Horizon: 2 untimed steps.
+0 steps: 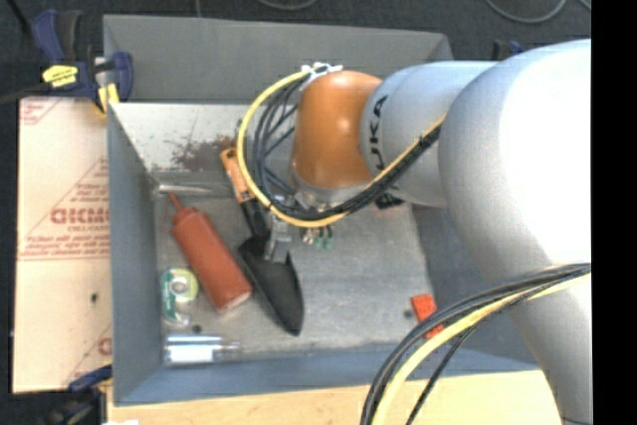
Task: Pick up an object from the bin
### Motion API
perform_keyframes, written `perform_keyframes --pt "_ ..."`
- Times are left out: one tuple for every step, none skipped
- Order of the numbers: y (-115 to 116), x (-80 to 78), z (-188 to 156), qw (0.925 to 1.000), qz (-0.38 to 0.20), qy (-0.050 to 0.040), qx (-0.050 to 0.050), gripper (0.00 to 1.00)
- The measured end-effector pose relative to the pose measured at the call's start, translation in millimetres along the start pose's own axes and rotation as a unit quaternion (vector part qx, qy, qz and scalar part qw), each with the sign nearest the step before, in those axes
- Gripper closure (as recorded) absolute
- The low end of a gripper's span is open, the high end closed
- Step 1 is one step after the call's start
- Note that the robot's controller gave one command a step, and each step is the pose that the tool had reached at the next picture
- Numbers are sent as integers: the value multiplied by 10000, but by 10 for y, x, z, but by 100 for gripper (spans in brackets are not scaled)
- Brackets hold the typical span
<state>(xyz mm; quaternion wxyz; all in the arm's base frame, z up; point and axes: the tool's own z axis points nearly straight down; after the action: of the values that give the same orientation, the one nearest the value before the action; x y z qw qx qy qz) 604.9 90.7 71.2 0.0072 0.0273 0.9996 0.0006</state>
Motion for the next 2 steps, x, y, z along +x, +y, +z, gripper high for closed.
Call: perform_keyframes --pt "-32 127 -352 10000 43 21 7 100" --pt "-69 -15 -478 9999 97 -50 -11 100"
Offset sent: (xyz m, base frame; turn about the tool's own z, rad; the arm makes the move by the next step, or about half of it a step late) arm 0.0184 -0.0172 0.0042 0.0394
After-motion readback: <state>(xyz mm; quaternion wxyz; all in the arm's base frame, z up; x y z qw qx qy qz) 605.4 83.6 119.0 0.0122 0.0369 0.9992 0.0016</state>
